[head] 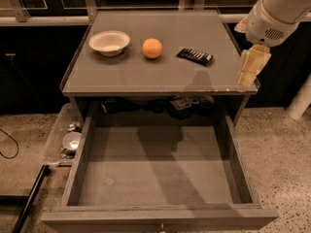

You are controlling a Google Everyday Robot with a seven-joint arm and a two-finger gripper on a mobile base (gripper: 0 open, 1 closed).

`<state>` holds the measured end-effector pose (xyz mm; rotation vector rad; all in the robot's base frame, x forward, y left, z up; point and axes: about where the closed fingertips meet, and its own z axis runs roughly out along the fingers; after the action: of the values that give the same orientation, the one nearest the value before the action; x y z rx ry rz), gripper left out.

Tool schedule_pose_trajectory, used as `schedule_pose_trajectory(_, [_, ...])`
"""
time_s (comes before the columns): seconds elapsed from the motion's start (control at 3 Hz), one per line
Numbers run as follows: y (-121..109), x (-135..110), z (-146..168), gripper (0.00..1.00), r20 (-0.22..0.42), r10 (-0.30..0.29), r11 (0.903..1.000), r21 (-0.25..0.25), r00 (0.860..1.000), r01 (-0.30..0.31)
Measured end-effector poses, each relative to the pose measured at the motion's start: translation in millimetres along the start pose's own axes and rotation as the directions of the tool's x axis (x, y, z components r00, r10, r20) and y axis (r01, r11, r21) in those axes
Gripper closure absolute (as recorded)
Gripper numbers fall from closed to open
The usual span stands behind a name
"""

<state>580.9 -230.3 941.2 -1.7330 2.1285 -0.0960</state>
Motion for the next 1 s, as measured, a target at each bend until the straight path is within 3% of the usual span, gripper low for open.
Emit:
schedule_pose_trajectory(0.67, [-6,-3,3,0.0,0.036,0.02,0.9998,0.009,0.999,-0.02])
schedule_pose_trajectory(1.0, [-32,-5,13,0.0,0.139,0.063,0.9969,0.037,0.988,-0.069])
